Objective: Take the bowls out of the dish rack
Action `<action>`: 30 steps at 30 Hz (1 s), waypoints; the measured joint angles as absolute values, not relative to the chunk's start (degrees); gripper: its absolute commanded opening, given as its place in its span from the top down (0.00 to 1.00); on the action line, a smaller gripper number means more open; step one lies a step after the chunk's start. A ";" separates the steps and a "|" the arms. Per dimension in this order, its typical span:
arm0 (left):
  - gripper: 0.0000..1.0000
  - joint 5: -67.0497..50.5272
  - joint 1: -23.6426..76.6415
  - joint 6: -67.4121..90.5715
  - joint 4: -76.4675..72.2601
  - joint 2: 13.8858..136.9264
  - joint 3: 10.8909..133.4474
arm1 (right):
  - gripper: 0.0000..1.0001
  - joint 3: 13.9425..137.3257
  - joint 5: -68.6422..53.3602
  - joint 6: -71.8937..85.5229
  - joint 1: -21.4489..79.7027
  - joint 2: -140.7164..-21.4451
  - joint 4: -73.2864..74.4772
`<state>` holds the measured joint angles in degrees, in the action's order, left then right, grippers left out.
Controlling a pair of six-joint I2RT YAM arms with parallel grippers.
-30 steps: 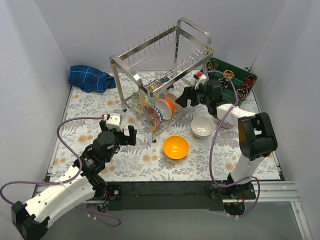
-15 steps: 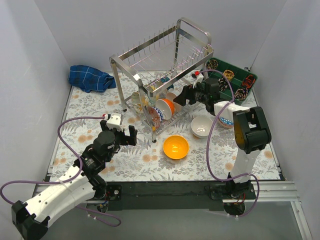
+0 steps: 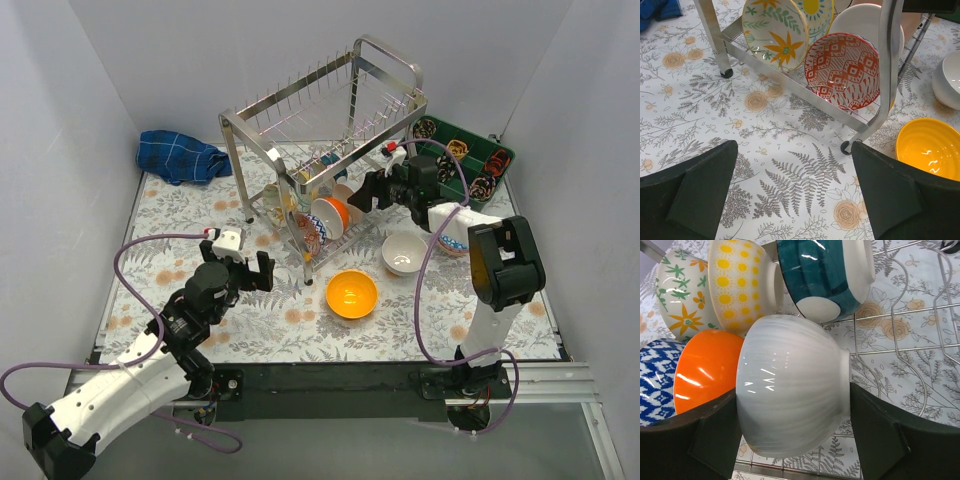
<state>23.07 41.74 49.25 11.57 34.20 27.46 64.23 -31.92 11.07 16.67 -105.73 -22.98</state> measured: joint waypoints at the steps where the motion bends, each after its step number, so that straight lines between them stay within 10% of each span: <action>1: 0.02 23.05 41.74 49.25 11.57 34.06 27.46 | 0.83 64.01 -30.94 10.37 16.91 -105.08 -22.55; 24: 0.02 21.85 41.74 49.30 11.62 32.23 27.46 | 0.99 60.99 -18.04 5.80 17.76 -91.42 -20.71; 30: 0.02 21.65 41.74 49.34 11.60 31.70 27.46 | 0.83 59.96 -17.08 5.85 17.76 -91.46 -19.70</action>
